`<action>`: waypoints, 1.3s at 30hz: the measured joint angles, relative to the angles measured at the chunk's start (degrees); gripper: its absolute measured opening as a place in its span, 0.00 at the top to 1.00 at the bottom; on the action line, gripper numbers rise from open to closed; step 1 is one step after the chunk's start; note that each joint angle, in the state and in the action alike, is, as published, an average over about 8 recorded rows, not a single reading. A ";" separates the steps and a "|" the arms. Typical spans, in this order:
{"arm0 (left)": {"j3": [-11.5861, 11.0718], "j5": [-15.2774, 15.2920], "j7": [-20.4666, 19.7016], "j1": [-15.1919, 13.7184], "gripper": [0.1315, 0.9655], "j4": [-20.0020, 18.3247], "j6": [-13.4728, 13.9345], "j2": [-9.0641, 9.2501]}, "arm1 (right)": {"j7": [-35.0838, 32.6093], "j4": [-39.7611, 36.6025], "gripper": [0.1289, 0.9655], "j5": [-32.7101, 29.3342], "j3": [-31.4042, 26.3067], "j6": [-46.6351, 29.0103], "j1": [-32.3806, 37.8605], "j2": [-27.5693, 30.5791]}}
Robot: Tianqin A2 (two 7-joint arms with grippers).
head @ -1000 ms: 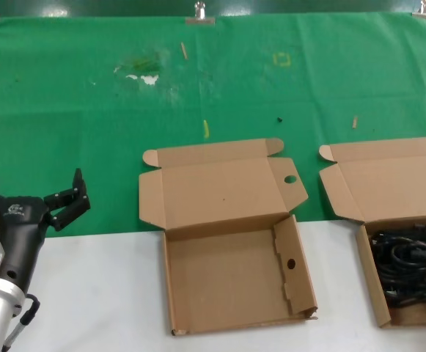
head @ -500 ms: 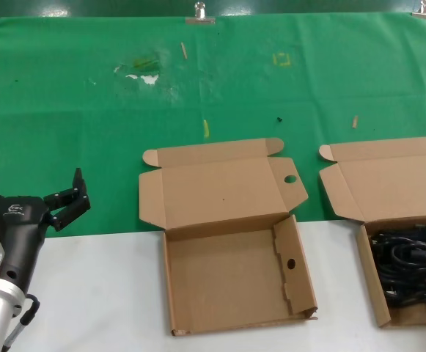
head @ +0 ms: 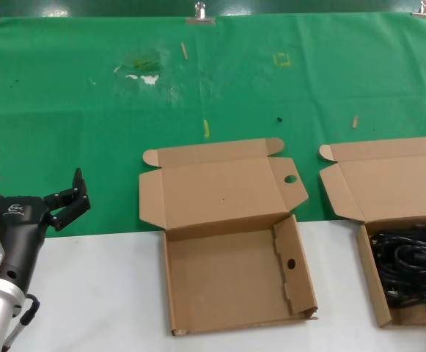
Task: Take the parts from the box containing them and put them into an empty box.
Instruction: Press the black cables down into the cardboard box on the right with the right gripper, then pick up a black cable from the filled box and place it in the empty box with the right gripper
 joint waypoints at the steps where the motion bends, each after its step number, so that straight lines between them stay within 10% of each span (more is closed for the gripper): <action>1: 0.00 0.00 0.00 0.00 0.00 0.00 0.00 0.00 | -0.01 -0.14 0.20 0.09 -0.10 0.02 0.03 0.08; 27: 0.00 0.00 0.01 0.00 0.00 0.00 0.00 0.00 | 2.66 7.71 0.86 -0.72 2.80 -1.78 -3.58 0.50; 39: 0.00 -0.01 0.01 0.00 0.00 0.00 0.00 0.00 | 5.07 19.82 0.91 1.72 8.84 -2.68 -11.29 -2.25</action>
